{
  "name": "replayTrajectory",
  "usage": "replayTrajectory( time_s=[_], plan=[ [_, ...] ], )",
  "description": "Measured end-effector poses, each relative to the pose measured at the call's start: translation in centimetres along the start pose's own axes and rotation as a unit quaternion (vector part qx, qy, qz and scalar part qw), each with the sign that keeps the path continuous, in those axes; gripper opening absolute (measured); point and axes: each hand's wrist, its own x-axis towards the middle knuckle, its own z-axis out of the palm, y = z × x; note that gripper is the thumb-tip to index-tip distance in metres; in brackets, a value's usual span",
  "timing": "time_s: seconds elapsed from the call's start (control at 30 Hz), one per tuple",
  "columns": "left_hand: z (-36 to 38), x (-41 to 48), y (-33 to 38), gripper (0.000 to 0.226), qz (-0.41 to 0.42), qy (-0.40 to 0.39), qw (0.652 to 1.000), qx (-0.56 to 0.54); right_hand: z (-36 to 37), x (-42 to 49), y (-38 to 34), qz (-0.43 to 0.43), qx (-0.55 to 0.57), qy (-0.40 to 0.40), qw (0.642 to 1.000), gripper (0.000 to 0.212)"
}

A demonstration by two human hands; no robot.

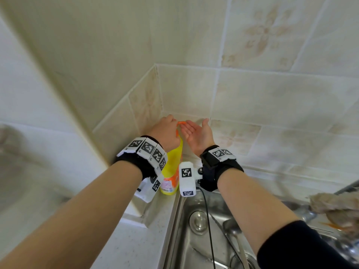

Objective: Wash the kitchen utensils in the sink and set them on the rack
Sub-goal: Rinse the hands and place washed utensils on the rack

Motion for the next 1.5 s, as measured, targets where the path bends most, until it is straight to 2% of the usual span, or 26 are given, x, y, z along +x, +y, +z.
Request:
replayTrajectory(
  time_s=[0.33,0.57,0.7,0.77,0.83,0.93,1.03,1.13,1.3,1.4,1.5],
  plan=[
    [1.6,0.9,1.5,0.029,0.036,-0.045,0.998,-0.004,-2.2,0.7,-0.3,-0.025,0.023,0.049,0.998,0.066],
    [2.6,2.7,0.3,0.034,0.070,-0.082,0.994,-0.005,-3.2,0.3,-0.3,-0.039,0.057,0.082,0.994,0.071],
    [3.3,2.9,-0.4,0.045,0.126,-0.051,0.990,-0.028,-4.1,-0.6,0.2,-0.042,0.028,0.081,0.995,0.072],
    [3.3,2.1,0.1,0.053,0.172,-0.078,0.982,-0.019,-4.5,-1.1,0.9,-0.039,0.000,0.060,0.997,0.073],
    [3.6,1.0,0.6,0.058,0.200,-0.144,0.969,-0.020,-4.9,-1.7,1.6,-0.033,-0.012,0.035,0.999,0.075],
    [4.9,-0.1,1.5,0.059,0.242,-0.210,0.946,-0.035,-5.7,-2.6,1.7,-0.034,-0.006,0.040,0.999,0.079],
    [5.8,0.6,1.9,0.057,0.261,-0.230,0.937,-0.045,-6.4,-3.2,1.9,-0.045,0.034,0.041,0.998,0.080],
    [6.2,1.8,1.6,0.057,0.250,-0.237,0.938,-0.041,-6.4,-3.2,2.1,-0.018,0.031,0.010,0.999,0.083],
    [7.7,1.6,2.3,0.057,0.323,-0.275,0.903,-0.061,-8.3,-3.0,0.8,-0.037,0.048,0.077,0.995,0.086],
    [9.5,2.5,1.6,0.056,0.316,-0.298,0.899,-0.045,-9.6,-3.5,2.7,-0.029,0.077,0.065,0.995,0.082],
    [11.0,1.6,2.0,0.059,0.342,-0.340,0.875,-0.031,-12.0,-3.5,3.0,-0.027,0.108,0.112,0.987,0.086]
  ],
)
